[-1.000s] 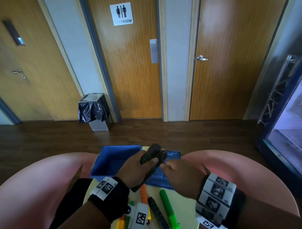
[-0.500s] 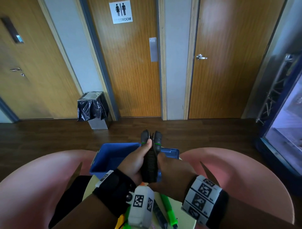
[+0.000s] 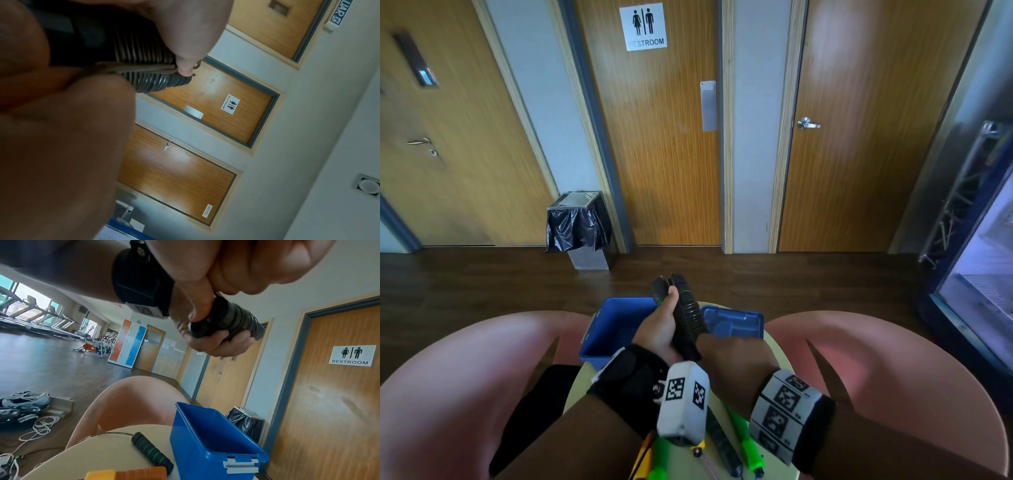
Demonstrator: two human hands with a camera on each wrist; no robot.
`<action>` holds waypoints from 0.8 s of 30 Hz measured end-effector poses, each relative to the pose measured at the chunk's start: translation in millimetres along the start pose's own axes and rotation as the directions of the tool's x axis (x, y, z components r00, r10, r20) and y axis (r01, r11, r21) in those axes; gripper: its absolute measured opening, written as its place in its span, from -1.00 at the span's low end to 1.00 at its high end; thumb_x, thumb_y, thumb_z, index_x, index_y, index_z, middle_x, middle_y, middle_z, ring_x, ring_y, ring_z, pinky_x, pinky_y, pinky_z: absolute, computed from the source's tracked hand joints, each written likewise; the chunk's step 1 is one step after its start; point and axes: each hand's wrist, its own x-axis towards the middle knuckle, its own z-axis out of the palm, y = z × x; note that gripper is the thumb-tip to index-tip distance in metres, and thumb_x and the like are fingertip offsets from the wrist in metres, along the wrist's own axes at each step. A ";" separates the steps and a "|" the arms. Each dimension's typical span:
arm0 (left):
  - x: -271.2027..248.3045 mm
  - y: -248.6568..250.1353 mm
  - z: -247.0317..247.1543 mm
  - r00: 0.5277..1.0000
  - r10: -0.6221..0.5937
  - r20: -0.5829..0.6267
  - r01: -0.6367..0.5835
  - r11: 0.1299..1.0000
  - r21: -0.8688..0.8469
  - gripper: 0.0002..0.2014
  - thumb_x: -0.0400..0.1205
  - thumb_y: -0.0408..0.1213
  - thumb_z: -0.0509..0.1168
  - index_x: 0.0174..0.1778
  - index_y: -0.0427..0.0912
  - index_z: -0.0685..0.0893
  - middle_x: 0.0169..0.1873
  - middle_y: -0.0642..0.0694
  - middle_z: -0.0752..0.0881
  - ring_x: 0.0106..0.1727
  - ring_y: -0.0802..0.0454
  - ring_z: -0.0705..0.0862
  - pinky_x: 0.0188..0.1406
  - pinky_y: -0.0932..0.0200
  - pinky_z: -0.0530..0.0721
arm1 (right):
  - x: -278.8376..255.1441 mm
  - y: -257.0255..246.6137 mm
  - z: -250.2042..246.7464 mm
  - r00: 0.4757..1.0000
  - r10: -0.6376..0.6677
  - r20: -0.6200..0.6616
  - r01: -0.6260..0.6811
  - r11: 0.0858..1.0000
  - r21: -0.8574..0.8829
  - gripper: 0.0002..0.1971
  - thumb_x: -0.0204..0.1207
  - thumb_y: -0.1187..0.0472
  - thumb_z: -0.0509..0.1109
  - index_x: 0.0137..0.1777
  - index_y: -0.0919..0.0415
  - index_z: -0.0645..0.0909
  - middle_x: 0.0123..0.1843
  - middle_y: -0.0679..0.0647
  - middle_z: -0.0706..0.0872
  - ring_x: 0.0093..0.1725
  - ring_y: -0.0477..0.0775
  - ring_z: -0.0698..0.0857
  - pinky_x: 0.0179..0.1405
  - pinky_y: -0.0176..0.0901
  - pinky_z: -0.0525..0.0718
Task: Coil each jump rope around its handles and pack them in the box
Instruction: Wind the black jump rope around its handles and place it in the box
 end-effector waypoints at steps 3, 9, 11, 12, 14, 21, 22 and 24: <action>5.0 3.3 -13.6 1.000 0.003 -0.016 -0.004 1.000 -0.018 -0.44 0.66 0.22 0.24 0.17 -0.28 0.67 -0.30 -0.27 0.72 -0.44 -0.17 0.74 -0.54 0.00 0.73 | 5.6 -11.5 4.1 0.999 -0.020 0.050 0.023 0.997 -0.071 -0.82 0.67 0.20 0.16 0.22 0.10 0.48 0.05 0.12 0.76 0.02 0.32 0.73 -0.26 -0.09 0.42; 20.3 26.3 -60.8 0.996 -0.024 -0.081 0.020 0.999 -0.042 -0.38 0.60 0.26 0.30 0.20 -0.30 0.67 -0.11 -0.36 0.71 -0.21 -0.25 0.72 -0.37 -0.11 0.76 | 32.5 -45.1 13.2 0.995 -0.058 0.078 0.071 0.983 -0.172 -0.74 0.19 0.18 0.62 -0.21 0.06 0.58 -0.52 0.03 0.64 -0.61 0.15 0.63 -0.59 -0.34 -0.09; 23.2 41.8 -77.3 0.994 -0.018 -0.108 0.012 0.998 -0.054 -0.38 0.61 0.24 0.30 0.20 -0.32 0.65 -0.08 -0.38 0.73 -0.17 -0.29 0.74 -0.37 -0.19 0.76 | 47.9 -60.6 15.7 0.997 -0.079 0.015 0.081 0.978 -0.193 -0.71 0.16 0.16 0.64 -0.23 0.03 0.57 -0.53 0.01 0.61 -0.62 0.12 0.61 -0.60 -0.36 -0.05; 23.9 49.4 -84.6 0.991 -0.014 -0.133 0.004 0.998 -0.070 -0.39 0.61 0.24 0.31 0.20 -0.31 0.64 -0.07 -0.38 0.74 -0.14 -0.31 0.75 -0.29 -0.26 0.76 | 55.9 -70.3 14.4 0.996 -0.087 -0.001 0.086 0.979 -0.185 -0.74 0.26 0.16 0.60 -0.17 0.04 0.57 -0.46 0.02 0.64 -0.55 0.15 0.65 -0.63 -0.32 0.10; 25.5 63.9 -100.0 0.986 0.002 -0.169 -0.020 0.994 -0.103 -0.36 0.56 0.28 0.34 0.22 -0.28 0.62 0.00 -0.38 0.76 -0.04 -0.37 0.77 -0.13 -0.40 0.74 | 70.4 -88.0 19.4 0.996 -0.076 -0.042 0.069 0.986 -0.153 -0.86 0.53 0.17 0.41 0.03 0.08 0.53 -0.23 0.06 0.73 -0.29 0.22 0.74 -0.50 -0.12 0.41; 14.5 110.6 -141.2 0.963 0.245 -0.116 -0.253 0.966 -0.062 -0.06 0.20 0.48 0.50 0.38 -0.07 0.58 0.16 -0.34 0.76 0.09 -0.38 0.79 -0.06 -0.32 0.75 | 106.8 -136.7 21.2 0.969 0.232 0.086 -0.235 0.752 0.616 -0.56 0.64 -0.22 0.25 -0.33 0.07 0.42 -0.35 -0.02 0.59 -0.34 -0.02 0.60 -0.25 -0.11 0.51; 2.9 120.0 -138.6 0.927 0.356 -0.121 -0.365 0.929 -0.059 -0.19 0.34 0.42 0.46 0.37 -0.04 0.58 0.11 -0.27 0.79 0.06 -0.31 0.81 -0.02 -0.27 0.76 | 114.6 -139.0 19.4 0.962 0.260 0.082 -0.245 0.690 0.681 -0.52 0.65 -0.24 0.24 -0.38 0.09 0.42 -0.41 -0.02 0.53 -0.41 -0.02 0.52 -0.31 -0.17 0.47; -10.8 132.5 -135.1 0.873 0.484 -0.065 -0.488 0.869 -0.086 -0.38 0.56 0.31 0.34 0.36 -0.09 0.58 -0.01 -0.22 0.82 -0.03 -0.23 0.83 -0.03 -0.17 0.78 | 126.9 -144.4 16.3 0.949 0.299 0.096 -0.259 0.572 0.778 -0.52 0.66 -0.22 0.25 -0.34 0.13 0.41 -0.44 0.01 0.44 -0.51 -0.03 0.41 -0.53 -0.34 0.37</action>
